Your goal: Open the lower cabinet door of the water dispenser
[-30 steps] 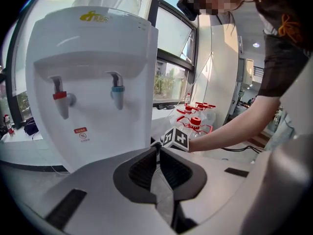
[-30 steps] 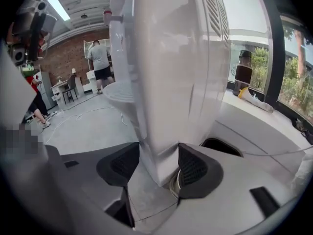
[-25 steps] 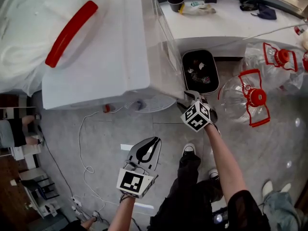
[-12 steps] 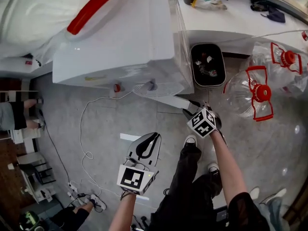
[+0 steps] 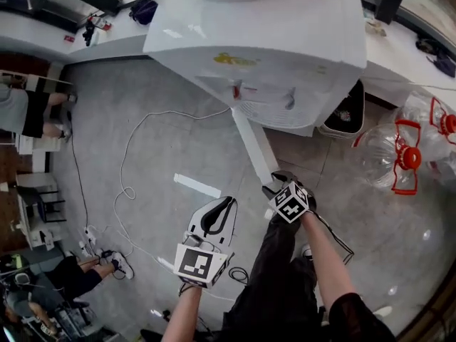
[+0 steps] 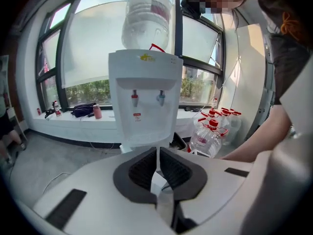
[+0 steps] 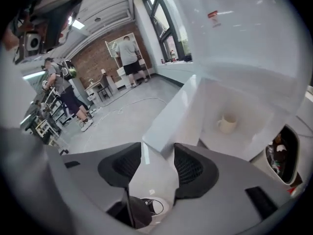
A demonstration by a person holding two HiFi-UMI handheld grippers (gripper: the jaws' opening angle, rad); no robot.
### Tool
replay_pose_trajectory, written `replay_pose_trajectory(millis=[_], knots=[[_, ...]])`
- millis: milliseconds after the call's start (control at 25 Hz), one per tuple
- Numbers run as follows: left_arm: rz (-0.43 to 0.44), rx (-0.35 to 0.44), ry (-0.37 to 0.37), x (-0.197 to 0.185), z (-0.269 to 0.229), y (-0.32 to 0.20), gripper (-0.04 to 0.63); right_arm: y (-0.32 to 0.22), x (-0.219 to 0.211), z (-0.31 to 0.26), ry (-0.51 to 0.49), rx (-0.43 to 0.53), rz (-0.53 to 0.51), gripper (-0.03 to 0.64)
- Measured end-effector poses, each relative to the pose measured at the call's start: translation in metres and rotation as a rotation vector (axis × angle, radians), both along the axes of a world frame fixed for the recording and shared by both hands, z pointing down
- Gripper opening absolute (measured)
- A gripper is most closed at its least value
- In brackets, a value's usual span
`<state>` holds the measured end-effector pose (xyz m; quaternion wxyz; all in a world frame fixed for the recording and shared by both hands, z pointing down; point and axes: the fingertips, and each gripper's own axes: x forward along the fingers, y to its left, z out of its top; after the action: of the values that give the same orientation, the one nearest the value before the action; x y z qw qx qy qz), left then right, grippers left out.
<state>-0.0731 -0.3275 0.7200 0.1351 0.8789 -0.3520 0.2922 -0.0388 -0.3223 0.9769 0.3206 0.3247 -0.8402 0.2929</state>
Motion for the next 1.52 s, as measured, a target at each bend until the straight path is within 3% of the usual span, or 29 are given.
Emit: replay_pose_trajectory(millis=[240,480,680,1040,1520], knots=[[-0.149,-0.013,-0.019,-0.071,0.001,0.012,0.026,0.002,-0.086,-0.003,-0.035,-0.004,-0.146,0.23],[-0.255,-0.027,-0.037,-0.119,0.007,0.023,0.026,-0.015,-0.148,-0.001,-0.008,0.013,-0.308,0.232],[-0.3,-0.042,-0.032,-0.134,0.012,0.023,0.026,-0.026,-0.172,-0.005,-0.014,0.008,-0.328,0.232],[-0.248,-0.057,0.023,-0.096,-0.022,0.031,0.026,-0.003,-0.106,-0.086,-0.167,0.001,-0.069,0.215],[-0.163,0.022,0.086,-0.037,-0.14,0.076,0.026,0.081,0.013,-0.316,-0.239,0.178,0.127,0.152]])
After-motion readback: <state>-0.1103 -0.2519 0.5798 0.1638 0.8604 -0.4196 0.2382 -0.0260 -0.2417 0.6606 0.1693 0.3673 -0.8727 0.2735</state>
